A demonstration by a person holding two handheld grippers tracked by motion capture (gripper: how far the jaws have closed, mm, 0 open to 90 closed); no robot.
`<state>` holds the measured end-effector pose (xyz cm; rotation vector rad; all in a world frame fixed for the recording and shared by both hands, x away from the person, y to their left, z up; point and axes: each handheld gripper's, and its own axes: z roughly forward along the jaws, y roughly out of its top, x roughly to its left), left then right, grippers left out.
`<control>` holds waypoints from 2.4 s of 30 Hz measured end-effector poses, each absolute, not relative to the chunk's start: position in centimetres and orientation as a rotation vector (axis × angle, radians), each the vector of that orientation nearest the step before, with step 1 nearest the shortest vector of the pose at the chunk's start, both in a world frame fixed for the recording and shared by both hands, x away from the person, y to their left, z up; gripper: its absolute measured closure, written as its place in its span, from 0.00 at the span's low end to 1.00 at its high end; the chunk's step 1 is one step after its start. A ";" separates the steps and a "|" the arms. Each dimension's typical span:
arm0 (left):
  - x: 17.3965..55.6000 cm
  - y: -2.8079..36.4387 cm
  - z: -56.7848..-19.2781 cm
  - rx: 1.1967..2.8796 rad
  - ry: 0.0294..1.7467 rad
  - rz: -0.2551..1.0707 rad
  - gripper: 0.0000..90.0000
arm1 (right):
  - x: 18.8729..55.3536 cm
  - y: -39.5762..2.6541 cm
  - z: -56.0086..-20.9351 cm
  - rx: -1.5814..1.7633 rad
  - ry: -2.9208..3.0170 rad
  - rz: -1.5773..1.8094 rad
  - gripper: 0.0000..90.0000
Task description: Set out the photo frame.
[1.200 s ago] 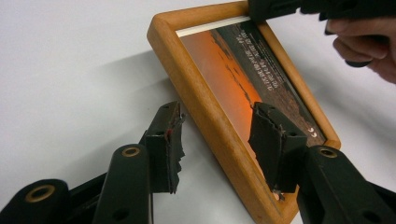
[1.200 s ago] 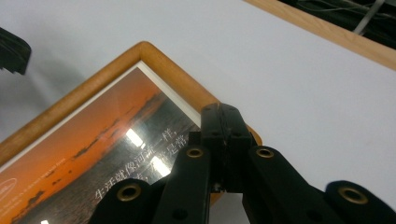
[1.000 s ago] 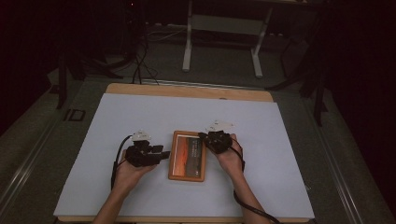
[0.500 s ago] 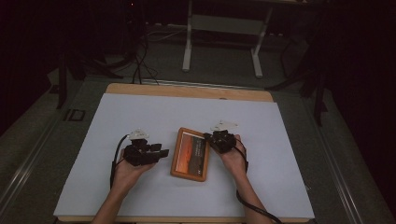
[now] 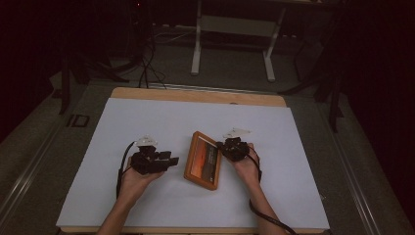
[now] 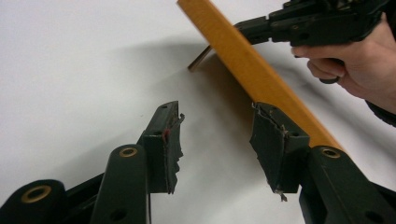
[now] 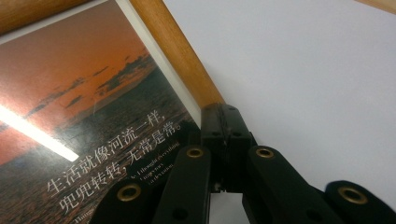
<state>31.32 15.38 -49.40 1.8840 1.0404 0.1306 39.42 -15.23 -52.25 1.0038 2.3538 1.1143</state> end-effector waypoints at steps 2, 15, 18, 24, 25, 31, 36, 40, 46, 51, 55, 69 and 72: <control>31.2 15.2 -49.2 1.888 1.029 0.129 0.58 | 39.5 -15.3 -52.3 1.004 2.356 1.115 1.00; 30.5 13.8 -48.4 1.905 1.010 0.111 0.55 | 39.5 -15.4 -52.4 1.014 2.350 1.141 1.00; 30.3 13.4 -48.4 1.905 1.010 0.096 0.54 | 39.4 -15.4 -52.4 1.012 2.346 1.142 1.00; 30.0 12.6 -48.3 1.895 1.019 0.046 0.48 | 39.4 -15.4 -52.5 1.010 2.344 1.144 1.00; 30.0 12.4 -48.4 1.896 1.020 0.040 0.46 | 39.4 -15.4 -52.4 1.010 2.345 1.143 1.00; 29.9 11.3 -49.0 1.920 1.036 0.013 0.37 | 39.4 -15.4 -52.5 1.010 2.344 1.144 1.00; 30.0 10.7 -49.8 1.932 1.046 -0.021 0.38 | 39.3 -15.5 -52.5 1.009 2.344 1.148 1.00; 30.0 10.2 -50.1 1.936 1.046 -0.050 0.41 | 39.3 -15.5 -52.5 1.009 2.341 1.153 1.00; 30.1 9.8 -50.4 1.926 1.056 -0.099 0.49 | 39.3 -15.5 -52.5 1.009 2.341 1.152 1.00; 30.3 9.8 -50.6 1.896 1.083 -0.135 0.53 | 39.3 -15.4 -52.5 1.008 2.341 1.148 1.00; 30.3 9.8 -50.7 1.878 1.102 -0.157 0.55 | 39.3 -15.4 -52.5 1.002 2.341 1.140 1.00; 30.0 9.2 -50.2 1.870 1.118 -0.157 0.60 | 39.0 -15.7 -52.0 0.970 2.338 1.089 0.91; 29.9 9.0 -50.0 1.877 1.113 -0.146 0.62 | 38.8 -16.1 -51.8 0.976 2.328 1.088 0.87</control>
